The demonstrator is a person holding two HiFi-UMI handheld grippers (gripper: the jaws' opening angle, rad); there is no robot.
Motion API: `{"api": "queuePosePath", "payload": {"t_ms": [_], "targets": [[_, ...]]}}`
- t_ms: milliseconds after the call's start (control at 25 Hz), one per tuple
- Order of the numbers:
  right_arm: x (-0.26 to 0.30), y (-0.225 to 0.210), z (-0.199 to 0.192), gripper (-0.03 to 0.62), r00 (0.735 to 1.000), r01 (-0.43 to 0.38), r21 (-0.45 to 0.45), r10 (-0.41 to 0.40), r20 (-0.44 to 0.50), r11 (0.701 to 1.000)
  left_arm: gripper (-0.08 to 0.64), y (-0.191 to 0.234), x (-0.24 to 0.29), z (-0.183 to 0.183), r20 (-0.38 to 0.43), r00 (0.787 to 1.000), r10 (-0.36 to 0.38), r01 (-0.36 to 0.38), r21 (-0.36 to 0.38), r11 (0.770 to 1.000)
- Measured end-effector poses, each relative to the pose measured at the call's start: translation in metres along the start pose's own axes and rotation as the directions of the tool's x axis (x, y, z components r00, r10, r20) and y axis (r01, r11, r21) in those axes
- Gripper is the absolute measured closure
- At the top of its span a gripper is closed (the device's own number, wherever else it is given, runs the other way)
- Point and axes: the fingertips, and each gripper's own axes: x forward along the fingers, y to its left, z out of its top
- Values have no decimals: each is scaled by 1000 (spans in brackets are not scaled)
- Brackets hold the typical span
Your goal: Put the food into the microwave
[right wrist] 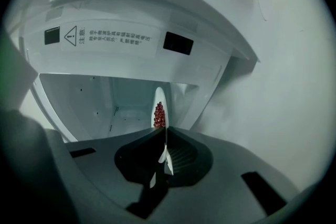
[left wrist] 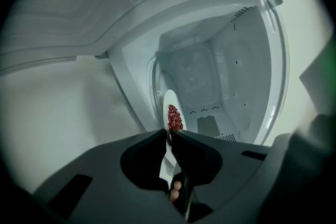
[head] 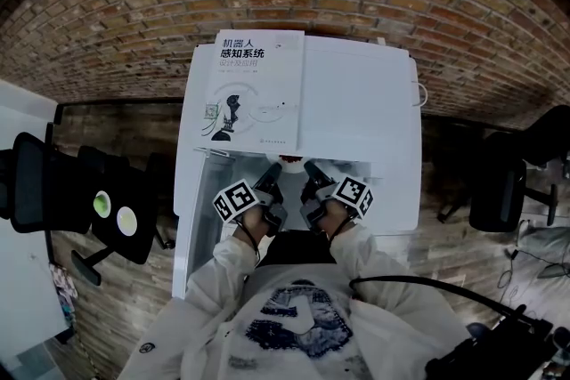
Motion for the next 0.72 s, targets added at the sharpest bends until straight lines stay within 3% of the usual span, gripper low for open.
{"api": "queuePosePath", "payload": {"t_ms": [720], "targets": [[9,6,9,568,1000,-14,-13,15,24,1000,522,-5,8,10,7,1000,-5,5,24,1000]]}}
